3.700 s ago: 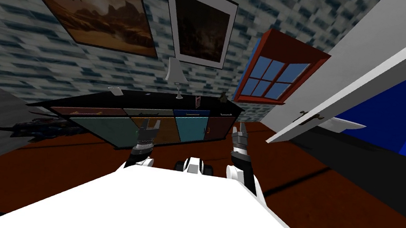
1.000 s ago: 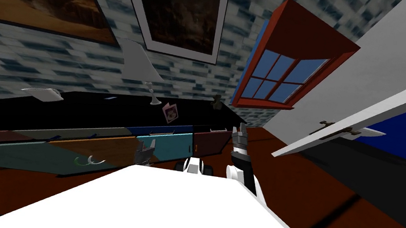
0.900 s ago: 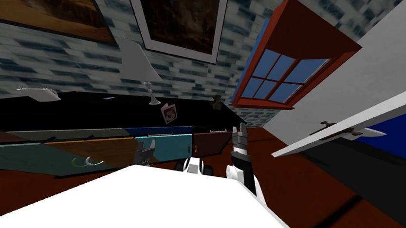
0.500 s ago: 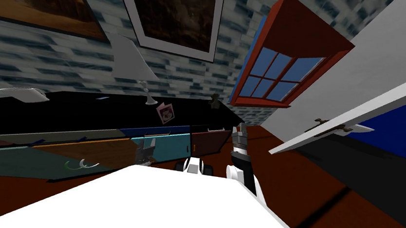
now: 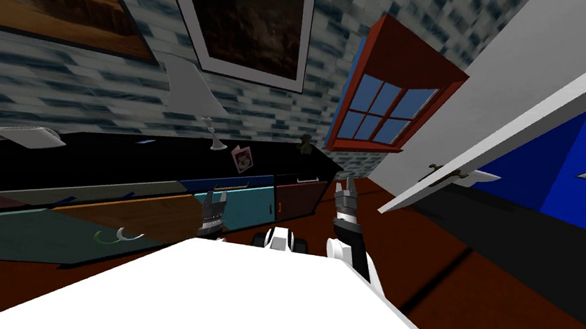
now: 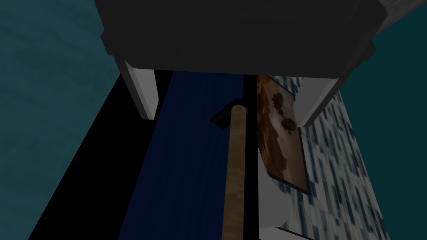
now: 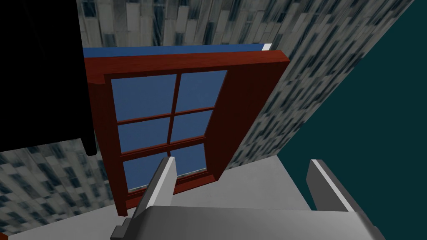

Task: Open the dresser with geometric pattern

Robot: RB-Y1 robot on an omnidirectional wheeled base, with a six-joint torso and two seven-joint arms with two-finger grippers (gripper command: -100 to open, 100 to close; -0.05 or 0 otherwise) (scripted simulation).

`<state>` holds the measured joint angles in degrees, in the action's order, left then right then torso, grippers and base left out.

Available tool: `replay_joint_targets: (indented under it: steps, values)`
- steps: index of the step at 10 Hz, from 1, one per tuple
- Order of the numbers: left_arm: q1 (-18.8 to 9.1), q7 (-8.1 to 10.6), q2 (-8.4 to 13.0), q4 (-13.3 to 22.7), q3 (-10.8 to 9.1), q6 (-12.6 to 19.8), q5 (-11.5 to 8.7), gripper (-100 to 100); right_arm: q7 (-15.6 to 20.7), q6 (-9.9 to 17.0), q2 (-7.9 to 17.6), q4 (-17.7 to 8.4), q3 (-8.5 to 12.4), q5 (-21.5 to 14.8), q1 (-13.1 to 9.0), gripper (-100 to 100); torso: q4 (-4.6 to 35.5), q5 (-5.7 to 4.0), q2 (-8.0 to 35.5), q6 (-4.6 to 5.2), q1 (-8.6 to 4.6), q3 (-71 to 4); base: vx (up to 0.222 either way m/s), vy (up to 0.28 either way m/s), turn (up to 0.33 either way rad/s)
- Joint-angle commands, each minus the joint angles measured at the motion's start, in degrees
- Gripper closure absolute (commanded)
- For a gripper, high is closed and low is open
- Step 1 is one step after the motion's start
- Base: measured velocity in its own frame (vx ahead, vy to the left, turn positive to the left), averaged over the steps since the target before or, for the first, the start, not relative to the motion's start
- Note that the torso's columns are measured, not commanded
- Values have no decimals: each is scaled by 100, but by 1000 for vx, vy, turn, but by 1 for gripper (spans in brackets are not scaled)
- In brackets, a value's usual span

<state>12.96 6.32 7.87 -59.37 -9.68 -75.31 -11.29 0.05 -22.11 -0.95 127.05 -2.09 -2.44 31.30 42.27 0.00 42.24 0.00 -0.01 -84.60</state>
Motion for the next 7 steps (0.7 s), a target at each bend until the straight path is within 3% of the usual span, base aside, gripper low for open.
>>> replay_joint_targets:
  steps: [1,3,4,5,7]
  values:
    - [-412,-131,51,115,-166,322,-88,-100,0,0,0,0,0,0,0,0,0,0,-1,-1,-2,-1,-103,-19,-107]
    - [-579,-176,69,165,-228,430,-120,-100,0,0,0,0,0,0,1,0,-1,-1,-4,-3,-2,-2,-68,-18,-39]
    - [-521,-150,64,170,-199,357,-104,-100,0,0,0,0,0,0,1,0,-1,0,-3,1,0,-2,-31,-9,-17]
    - [-264,-85,33,64,-104,214,-55,100,0,0,0,0,0,0,2,0,-2,1,-6,-2,4,-4,59,9,111]
    - [51,7,-3,-37,20,-2,9,100,0,-1,1,0,1,0,5,0,20,-24,8,-26,-2,-1,133,13,124]
